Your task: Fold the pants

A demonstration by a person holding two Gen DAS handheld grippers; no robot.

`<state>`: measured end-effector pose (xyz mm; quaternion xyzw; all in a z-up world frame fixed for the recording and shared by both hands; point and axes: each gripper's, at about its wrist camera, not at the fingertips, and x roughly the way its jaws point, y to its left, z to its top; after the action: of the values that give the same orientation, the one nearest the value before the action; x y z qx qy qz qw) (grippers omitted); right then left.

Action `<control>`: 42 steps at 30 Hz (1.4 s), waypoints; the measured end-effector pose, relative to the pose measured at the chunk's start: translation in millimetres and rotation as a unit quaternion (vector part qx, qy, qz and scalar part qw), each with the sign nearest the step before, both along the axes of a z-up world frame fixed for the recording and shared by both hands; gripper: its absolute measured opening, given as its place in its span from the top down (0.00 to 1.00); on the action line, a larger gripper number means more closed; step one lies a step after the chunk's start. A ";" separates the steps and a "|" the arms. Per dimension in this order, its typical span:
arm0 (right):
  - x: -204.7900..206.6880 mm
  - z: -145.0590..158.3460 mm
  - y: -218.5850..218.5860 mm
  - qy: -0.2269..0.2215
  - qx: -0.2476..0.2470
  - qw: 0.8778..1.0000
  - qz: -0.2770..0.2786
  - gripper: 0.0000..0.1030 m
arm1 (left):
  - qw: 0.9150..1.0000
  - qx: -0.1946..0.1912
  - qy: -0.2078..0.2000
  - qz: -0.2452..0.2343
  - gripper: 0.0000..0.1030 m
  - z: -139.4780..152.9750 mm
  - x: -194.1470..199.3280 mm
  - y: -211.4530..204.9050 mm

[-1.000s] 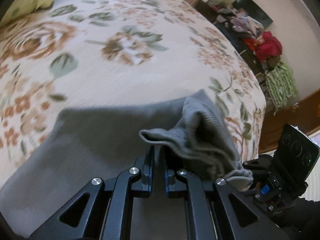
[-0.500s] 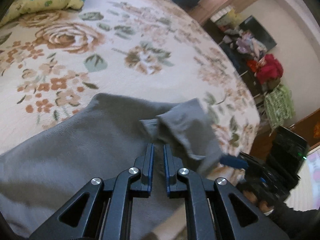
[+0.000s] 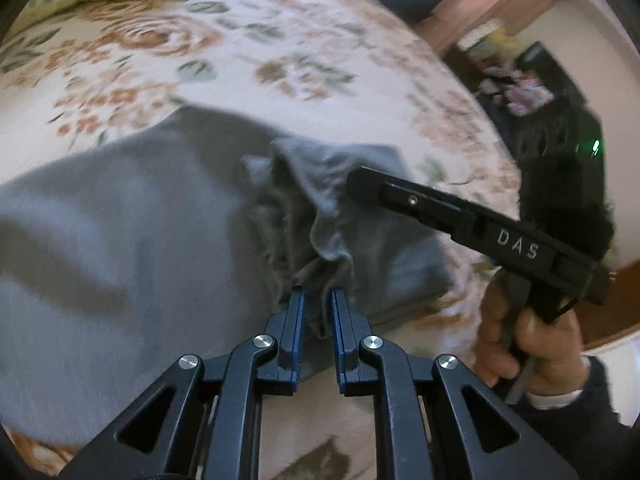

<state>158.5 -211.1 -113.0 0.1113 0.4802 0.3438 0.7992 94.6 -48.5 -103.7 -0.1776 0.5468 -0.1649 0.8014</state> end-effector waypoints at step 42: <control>-35.2 45.2 123.9 -0.049 -0.019 0.983 0.176 0.83 | 0.966 0.036 -0.035 0.255 0.87 36.8 -84.2 101.2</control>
<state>123.4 -87.2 -67.8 -0.0071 0.4592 0.4748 0.7507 10.4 52.7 -66.9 -0.2764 0.4607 0.0591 0.8414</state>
